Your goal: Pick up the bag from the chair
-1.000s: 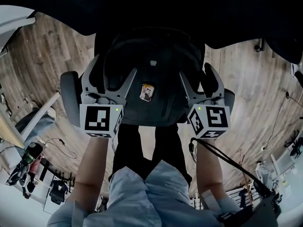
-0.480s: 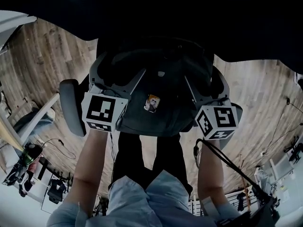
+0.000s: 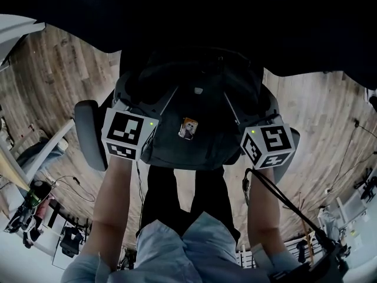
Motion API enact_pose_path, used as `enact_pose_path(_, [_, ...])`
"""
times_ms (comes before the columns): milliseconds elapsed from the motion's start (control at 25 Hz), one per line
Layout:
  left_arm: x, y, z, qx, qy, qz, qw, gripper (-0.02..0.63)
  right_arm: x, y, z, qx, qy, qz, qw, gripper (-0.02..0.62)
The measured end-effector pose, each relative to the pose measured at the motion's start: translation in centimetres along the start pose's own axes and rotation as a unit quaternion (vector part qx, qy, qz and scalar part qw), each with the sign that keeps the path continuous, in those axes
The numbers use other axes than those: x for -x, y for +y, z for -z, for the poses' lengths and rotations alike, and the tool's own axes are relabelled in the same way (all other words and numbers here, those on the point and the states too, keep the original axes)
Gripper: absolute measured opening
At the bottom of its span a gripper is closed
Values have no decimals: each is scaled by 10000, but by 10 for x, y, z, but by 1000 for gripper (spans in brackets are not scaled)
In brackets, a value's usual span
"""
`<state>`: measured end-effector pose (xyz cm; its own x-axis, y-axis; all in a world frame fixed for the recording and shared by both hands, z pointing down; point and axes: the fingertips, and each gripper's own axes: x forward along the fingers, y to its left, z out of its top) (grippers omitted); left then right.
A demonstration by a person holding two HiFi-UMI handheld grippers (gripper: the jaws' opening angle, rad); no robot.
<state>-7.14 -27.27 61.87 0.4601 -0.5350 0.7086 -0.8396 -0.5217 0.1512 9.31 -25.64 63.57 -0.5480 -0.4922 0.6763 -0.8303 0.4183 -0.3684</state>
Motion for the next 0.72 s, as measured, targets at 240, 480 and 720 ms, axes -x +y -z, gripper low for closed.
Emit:
enact_pose_path(240, [13,-4,-6,100,-67,9,9999,231,10,9,-3,282,-88,125,9995,209])
enact_pose_path(480, [52,-20,-12,133,-449,25,9989,193,41,32,-6,543,-417,288,9972,173])
enact_pose_path(720, [101,-40,-13,151,-806,74,9966,172,77,61,-7,723,-763,284,9941,169])
